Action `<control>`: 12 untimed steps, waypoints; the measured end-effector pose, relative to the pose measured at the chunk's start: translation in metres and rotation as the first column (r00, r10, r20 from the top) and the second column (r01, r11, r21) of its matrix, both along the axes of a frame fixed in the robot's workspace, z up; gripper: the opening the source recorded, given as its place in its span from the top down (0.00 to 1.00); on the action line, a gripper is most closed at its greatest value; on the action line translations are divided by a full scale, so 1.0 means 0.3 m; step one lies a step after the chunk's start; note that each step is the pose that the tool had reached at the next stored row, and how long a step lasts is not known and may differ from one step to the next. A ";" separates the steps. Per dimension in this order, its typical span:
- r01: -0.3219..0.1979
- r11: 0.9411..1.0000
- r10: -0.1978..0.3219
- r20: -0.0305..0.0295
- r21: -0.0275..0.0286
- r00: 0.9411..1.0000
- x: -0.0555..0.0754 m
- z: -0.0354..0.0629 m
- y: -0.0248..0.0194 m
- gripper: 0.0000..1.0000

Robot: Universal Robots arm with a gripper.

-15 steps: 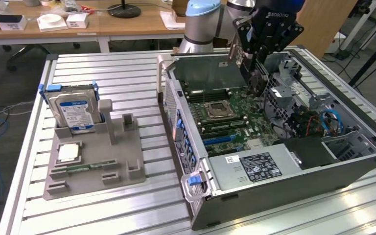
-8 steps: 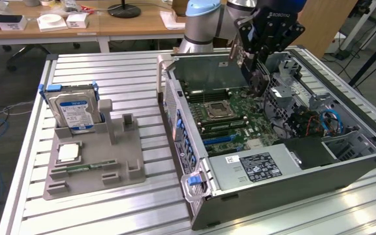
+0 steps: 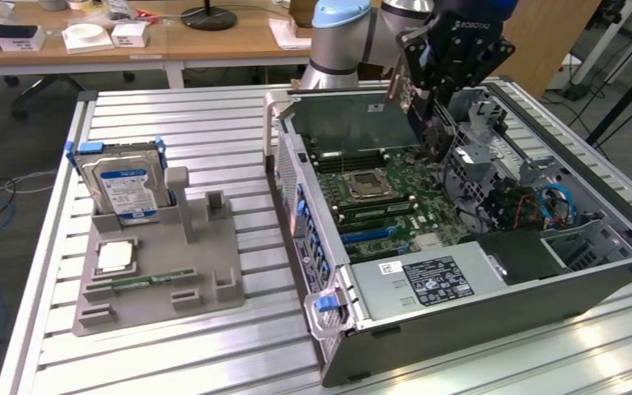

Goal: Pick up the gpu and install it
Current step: 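Insert the gpu into the slot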

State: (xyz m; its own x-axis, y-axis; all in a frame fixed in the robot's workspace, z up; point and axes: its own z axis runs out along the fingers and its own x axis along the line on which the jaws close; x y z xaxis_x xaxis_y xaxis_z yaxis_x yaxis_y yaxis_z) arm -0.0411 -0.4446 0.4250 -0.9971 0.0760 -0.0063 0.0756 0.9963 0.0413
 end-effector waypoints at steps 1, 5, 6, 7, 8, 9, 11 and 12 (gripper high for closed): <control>0.000 1.000 0.000 0.000 0.000 1.000 0.001 0.000 0.000 0.74; 0.000 1.000 0.000 0.000 0.000 1.000 0.006 0.000 0.000 0.74; 0.000 1.000 0.000 0.000 0.000 1.000 0.008 0.000 0.000 0.74; 0.000 1.000 0.000 0.000 0.000 1.000 0.009 0.000 0.000 0.74; 0.000 1.000 0.000 0.000 0.000 1.000 0.009 0.000 0.000 0.74; 0.000 1.000 0.000 0.000 0.000 1.000 0.009 0.000 0.000 0.74; 0.000 1.000 0.000 0.000 0.000 1.000 0.009 0.000 0.000 0.74; -0.003 1.000 0.003 0.000 0.000 1.000 0.009 0.000 0.000 0.74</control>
